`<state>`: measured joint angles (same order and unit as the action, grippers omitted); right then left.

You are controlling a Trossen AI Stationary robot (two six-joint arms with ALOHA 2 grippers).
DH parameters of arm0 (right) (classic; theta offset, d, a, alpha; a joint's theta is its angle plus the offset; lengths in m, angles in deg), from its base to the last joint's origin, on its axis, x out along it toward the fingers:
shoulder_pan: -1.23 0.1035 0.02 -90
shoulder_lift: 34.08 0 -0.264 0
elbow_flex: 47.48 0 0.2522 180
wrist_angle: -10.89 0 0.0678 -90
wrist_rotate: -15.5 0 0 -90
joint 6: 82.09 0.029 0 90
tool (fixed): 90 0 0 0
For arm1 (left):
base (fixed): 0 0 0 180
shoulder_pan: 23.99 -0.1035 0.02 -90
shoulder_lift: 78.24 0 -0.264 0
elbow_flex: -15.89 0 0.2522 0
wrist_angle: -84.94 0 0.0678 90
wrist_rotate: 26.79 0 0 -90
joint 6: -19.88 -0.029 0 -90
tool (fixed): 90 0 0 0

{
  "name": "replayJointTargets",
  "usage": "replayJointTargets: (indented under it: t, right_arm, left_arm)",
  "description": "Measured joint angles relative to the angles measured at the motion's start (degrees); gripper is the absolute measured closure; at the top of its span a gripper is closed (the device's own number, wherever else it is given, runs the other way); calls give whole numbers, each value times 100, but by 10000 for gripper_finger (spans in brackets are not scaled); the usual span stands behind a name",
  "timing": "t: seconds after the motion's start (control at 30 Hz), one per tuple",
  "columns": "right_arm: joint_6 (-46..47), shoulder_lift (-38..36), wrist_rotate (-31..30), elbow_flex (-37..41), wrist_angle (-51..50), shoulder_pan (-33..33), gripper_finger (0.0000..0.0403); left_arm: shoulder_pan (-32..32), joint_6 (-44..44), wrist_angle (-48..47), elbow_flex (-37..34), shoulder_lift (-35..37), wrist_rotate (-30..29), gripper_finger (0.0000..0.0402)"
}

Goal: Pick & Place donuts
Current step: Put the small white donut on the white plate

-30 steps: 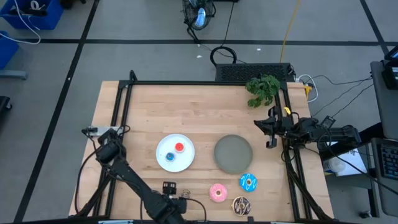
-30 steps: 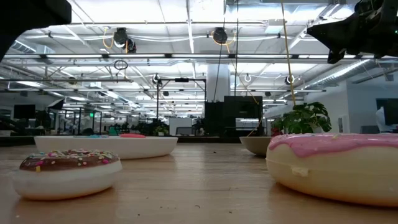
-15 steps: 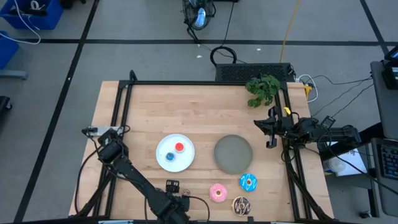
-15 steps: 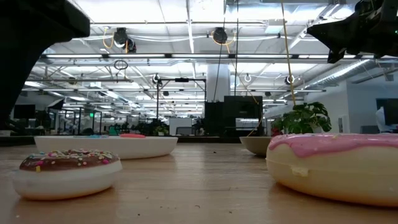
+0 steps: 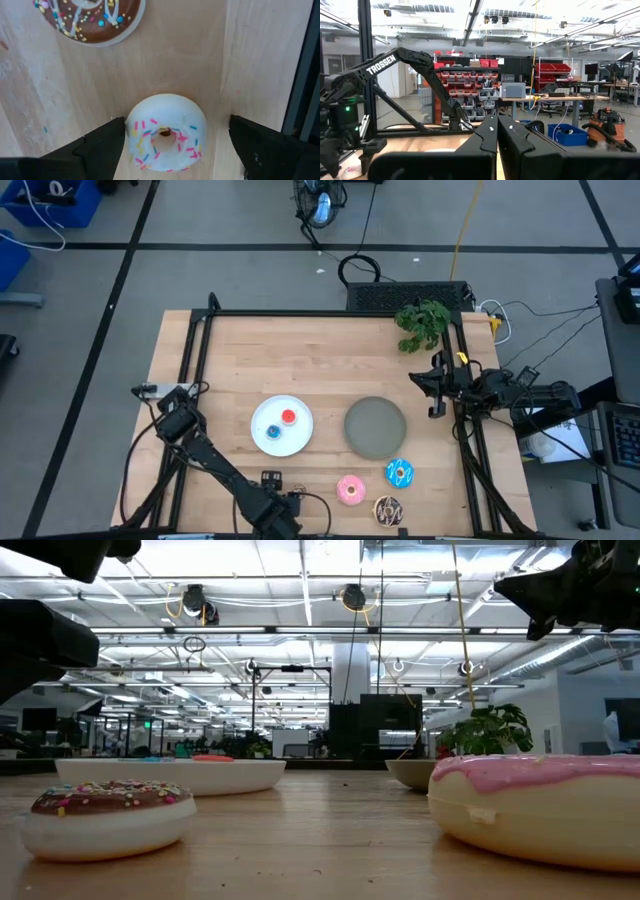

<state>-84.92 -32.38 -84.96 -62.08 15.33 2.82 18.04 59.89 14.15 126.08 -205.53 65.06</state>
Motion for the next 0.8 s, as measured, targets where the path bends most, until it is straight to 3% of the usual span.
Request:
replayJointTargets:
  t: [0.3, 0.67, 0.8]
  right_arm:
    - [16, 0, 0, 0, -35, 1, 403]
    - [9, 0, 2, 0, -44, 2, 403]
    - [17, 0, 1, -1, -44, 0, 403]
  left_arm:
    - [-53, 110, -28, -7, -2, 92, 62]
    - [-89, -107, -60, -11, -9, 143, 200]
    - [-137, -207, -192, 29, -3, 477, 248]
